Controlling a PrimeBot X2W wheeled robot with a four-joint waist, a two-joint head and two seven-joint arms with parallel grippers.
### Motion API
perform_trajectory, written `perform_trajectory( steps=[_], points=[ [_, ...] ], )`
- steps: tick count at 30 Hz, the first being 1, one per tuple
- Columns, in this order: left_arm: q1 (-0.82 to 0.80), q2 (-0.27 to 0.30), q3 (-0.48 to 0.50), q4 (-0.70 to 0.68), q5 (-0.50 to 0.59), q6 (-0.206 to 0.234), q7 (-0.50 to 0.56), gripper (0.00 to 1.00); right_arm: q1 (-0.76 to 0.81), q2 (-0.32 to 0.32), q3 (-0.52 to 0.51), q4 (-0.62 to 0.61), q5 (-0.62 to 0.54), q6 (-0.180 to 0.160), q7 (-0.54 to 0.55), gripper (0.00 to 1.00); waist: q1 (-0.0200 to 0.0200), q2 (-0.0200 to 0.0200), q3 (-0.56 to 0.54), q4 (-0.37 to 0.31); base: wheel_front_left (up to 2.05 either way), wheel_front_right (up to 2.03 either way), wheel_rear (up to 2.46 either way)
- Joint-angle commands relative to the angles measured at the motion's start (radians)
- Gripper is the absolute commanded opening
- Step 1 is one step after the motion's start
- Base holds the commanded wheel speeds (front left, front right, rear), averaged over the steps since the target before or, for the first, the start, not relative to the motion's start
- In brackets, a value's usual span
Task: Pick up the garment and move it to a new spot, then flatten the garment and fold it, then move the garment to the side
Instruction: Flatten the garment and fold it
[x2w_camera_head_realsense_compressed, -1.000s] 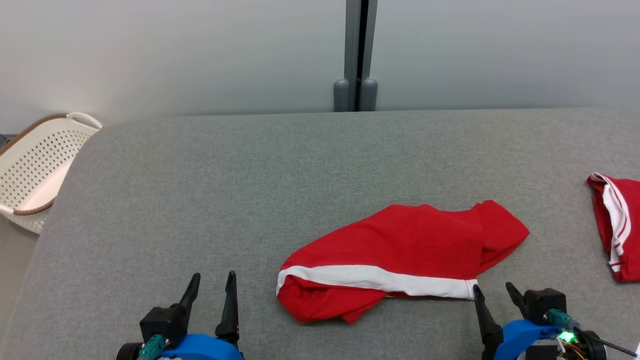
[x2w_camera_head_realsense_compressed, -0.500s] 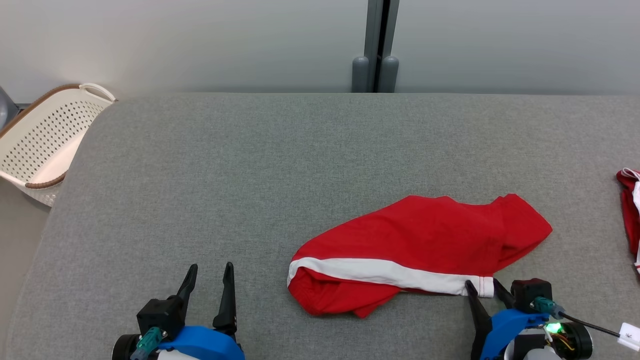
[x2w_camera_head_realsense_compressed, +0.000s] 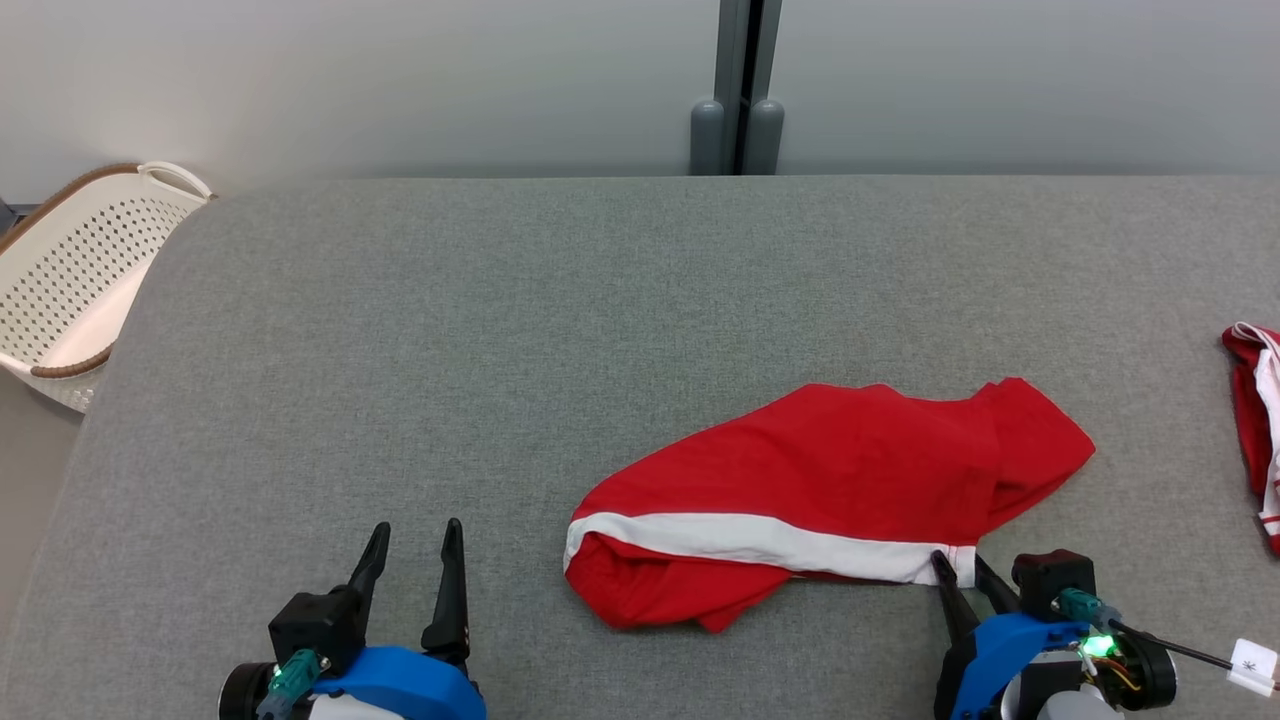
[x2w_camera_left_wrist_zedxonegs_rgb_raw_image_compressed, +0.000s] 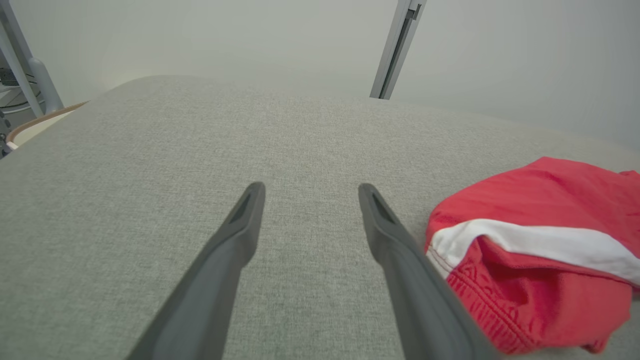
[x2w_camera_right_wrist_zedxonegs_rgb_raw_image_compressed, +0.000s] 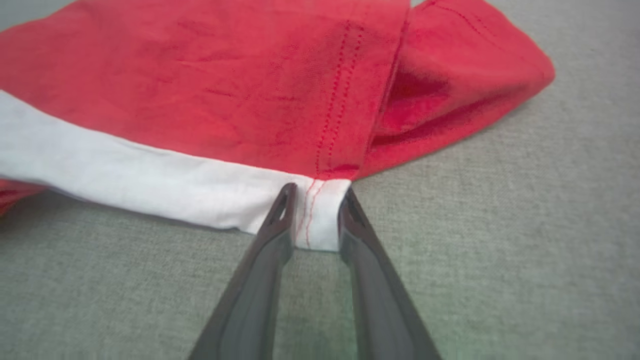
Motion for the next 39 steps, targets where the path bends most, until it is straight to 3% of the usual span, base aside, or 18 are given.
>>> perform_trajectory(
  steps=[1, 2, 4, 6, 7, 14, 23, 31, 39],
  points=[
    [-0.013, -0.002, 0.004, -0.002, 0.004, -0.005, -0.005, 1.0, 0.014, -0.003, 0.009, 0.001, 0.011, 0.0, -0.005, 0.36, 0.0, -0.0001, 0.001, -0.001, 0.0, 0.0, 0.0],
    [-0.013, -0.002, 0.004, -0.002, 0.004, -0.005, -0.005, 1.0, 0.014, -0.003, 0.009, 0.001, 0.011, 0.0, -0.005, 0.36, 0.0, -0.0001, 0.001, -0.001, 0.0, 0.0, 0.0],
    [-0.014, -0.003, 0.005, 0.0, 0.006, -0.006, -0.005, 1.0, 0.012, -0.003, 0.017, 0.005, 0.015, 0.0, -0.005, 0.24, 0.0, -0.0001, 0.002, -0.003, 0.0, 0.0, 0.0],
    [-0.015, -0.003, 0.006, 0.002, 0.008, -0.006, -0.005, 1.0, 0.007, -0.002, 0.023, 0.005, 0.019, 0.0, -0.005, 0.02, 0.0, -0.0001, 0.003, -0.004, 0.0, 0.0, 0.0],
    [-0.015, -0.004, 0.006, 0.002, 0.009, -0.006, -0.005, 1.0, 0.004, -0.003, 0.024, 0.0, 0.019, 0.0, -0.005, 0.0, 0.0, -0.0001, 0.003, -0.004, 0.0, 0.0, 0.0],
    [-0.009, -0.01, -0.018, 0.012, 0.008, -0.022, -0.004, 1.0, 0.017, -0.003, 0.007, -0.079, 0.03, 0.0, -0.006, 0.0, 0.0, -0.0001, -0.001, -0.012, 0.0, 0.0, 0.0],
    [0.01, -0.026, -0.092, 0.047, -0.089, -0.066, 0.078, 1.0, 0.066, -0.002, -0.068, -0.226, 0.02, 0.0, -0.005, 0.0, 0.0, -0.0001, -0.008, -0.023, 0.0, 0.0, 0.0],
    [0.037, -0.032, -0.156, 0.013, -0.337, -0.093, 0.237, 1.0, 0.093, -0.003, -0.084, -0.254, 0.021, 0.0, -0.005, 0.0, 0.0, -0.0001, -0.012, -0.031, 0.0, 0.0, 0.0],
    [0.088, -0.016, -0.192, -0.144, -0.573, -0.097, 0.29, 1.0, 0.099, -0.002, -0.078, -0.252, 0.026, 0.0, -0.005, 0.0, 0.0, -0.0001, -0.021, -0.033, 0.0, 0.0, 0.0]
  ],
)
